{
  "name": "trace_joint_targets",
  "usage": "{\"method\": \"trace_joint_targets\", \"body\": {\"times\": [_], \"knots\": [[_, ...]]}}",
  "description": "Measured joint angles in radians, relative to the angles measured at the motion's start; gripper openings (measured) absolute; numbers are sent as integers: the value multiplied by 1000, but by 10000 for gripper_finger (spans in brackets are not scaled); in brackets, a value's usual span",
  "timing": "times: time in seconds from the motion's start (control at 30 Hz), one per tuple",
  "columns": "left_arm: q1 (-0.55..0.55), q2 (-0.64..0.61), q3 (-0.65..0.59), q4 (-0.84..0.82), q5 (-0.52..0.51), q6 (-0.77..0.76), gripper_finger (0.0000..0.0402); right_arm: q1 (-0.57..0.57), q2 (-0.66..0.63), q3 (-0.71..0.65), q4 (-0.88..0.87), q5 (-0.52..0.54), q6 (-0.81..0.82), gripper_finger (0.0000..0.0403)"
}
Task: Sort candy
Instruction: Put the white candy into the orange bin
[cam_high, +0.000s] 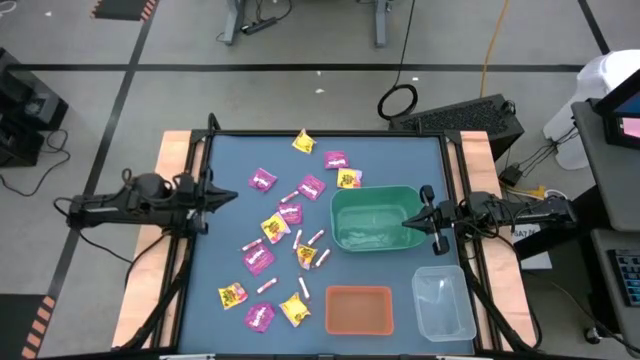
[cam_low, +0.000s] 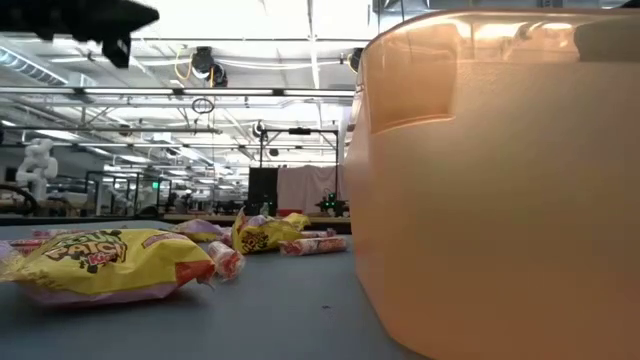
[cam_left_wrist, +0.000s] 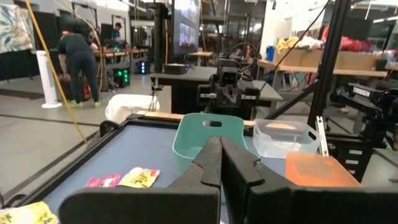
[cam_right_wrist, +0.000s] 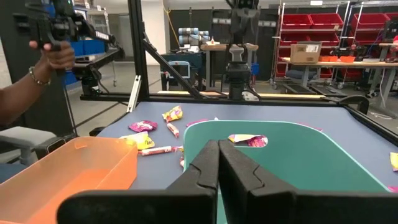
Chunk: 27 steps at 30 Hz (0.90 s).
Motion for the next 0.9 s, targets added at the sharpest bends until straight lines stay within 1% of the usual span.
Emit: {"method": "trace_joint_targets", "body": {"times": [0.2, 0.43, 0.53, 0.63, 0.7, 0.77, 0.83, 0.9], "knots": [[0, 153, 197, -103, 0, 8, 2, 0, 0, 0, 0, 0, 0, 0], [0, 331, 346, -166, -3, 16, 2, 0, 0, 0, 0, 0, 32, 0], [0, 394, 369, -188, -3, 30, 2, 0, 0, 0, 0, 0, 34, 0], [0, 439, 369, -194, -4, 95, 2, 0, 0, 0, 1, 0, 62, 0], [0, 470, 370, -200, -4, 89, 2, 0, 0, 0, 3, 1, 120, 0], [0, 499, 369, -203, -4, 87, 2, 0, 1, 12, -6, 25, 209, 0], [0, 527, 369, -193, -4, 88, 2, 0, 0, 29, -8, 49, 239, 0], [0, 556, 369, -174, -4, 96, 2, 0, 1, 43, -20, 51, 246, 0]]}}
